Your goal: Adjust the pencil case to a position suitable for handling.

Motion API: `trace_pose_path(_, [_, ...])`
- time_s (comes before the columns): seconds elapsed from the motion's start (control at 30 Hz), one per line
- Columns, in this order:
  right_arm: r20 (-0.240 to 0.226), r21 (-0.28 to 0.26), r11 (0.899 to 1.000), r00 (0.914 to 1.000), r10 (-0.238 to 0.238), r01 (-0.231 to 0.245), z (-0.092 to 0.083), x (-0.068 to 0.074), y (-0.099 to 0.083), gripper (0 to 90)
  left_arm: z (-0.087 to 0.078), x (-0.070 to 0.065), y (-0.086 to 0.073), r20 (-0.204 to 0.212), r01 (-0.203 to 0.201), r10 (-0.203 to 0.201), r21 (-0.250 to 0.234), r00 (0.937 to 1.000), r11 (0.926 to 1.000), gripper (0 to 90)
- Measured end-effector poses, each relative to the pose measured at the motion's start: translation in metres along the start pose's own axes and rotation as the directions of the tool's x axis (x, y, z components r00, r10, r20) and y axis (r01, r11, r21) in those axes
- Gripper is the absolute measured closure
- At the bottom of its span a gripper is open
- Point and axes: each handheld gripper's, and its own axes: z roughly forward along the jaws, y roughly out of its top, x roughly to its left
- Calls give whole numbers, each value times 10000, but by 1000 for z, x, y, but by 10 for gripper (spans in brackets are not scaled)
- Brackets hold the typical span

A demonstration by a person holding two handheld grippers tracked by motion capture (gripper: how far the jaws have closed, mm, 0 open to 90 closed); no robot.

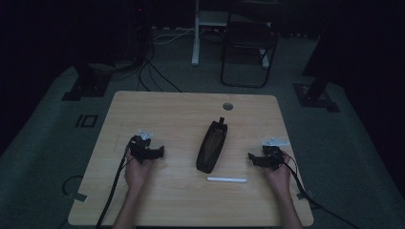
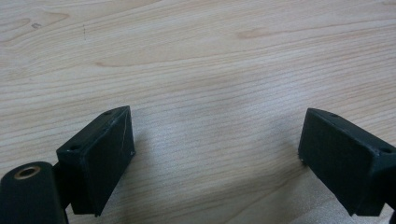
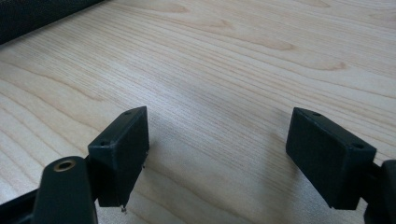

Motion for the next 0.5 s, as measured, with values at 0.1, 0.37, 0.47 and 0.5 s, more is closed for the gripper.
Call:
trace_pose_path(0.1, [0, -1, 10000, 10000, 3, -3, 0, 0, 0, 213, 0, -1, 0, -38, 49, -49, -10, 10000, 10000, 113])
trace_pose_path(0.37, [-3, 2, 10000, 10000, 1, -1, 0, 0, 0, 212, -4, -4, -3, -164, 153, -153, 19, 9997, 9999, 158])
trace_pose_path(0.47, [-6, 3, 10000, 10000, 1, -1, 0, 0, 0, 212, -4, -4, -3, -176, 154, -154, -16, 9997, 9999, 159])
trace_pose_path(0.5, [-5, 2, 10000, 10000, 2, -2, 0, 0, 0, 212, -4, -4, -3, -179, 168, -168, -31, 9997, 9999, 159])
